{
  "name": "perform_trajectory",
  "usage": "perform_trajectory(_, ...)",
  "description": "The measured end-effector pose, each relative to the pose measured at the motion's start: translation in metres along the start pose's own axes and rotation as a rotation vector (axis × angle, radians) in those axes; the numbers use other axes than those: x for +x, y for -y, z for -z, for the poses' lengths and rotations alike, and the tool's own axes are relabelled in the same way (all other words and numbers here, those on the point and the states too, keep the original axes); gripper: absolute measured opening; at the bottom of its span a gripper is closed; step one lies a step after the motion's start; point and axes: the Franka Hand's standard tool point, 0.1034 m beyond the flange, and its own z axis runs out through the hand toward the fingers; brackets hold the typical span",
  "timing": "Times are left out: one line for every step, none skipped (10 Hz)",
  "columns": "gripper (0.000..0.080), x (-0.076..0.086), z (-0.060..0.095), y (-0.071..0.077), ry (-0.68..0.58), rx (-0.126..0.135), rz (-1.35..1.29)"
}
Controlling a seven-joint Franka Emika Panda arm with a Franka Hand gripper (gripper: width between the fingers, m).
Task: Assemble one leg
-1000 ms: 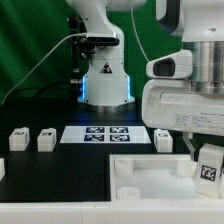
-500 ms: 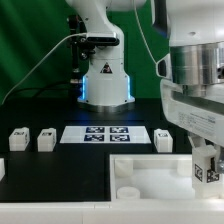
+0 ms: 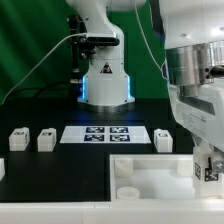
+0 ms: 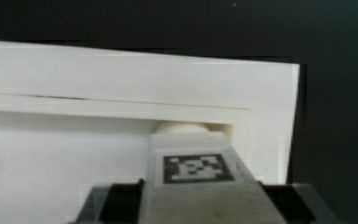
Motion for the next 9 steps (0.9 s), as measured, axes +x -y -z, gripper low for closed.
perform_trajectory(0.0297,-0.001,-0.001,0.0,-0.011,-0.006,0.182)
perform_trajectory(0.0455,-0.005,-0.002,0.0,-0.028,-0.019,0.318)
perform_trajectory(0.0588,-0.009,-0.002,0.001,-0.045,-0.033,0.513)
perform_trajectory(0.0588,-0.008,-0.003,0.001,-0.046,-0.036,0.599)
perform_trajectory(0.0637,-0.007,-0.003,0.0,-0.045,-0.039,0.717)
perform_trajectory(0.0637,-0.006,-0.003,0.0,-0.043,-0.042,0.811)
perform_trajectory(0.0647,-0.005,-0.003,0.0,-0.045,-0.048,0.911)
perform_trajectory(0.0647,-0.001,-0.003,0.0,-0.058,-0.07,1.105)
perform_trajectory(0.0649,0.001,-0.002,0.0,-0.069,-0.088,1.25)
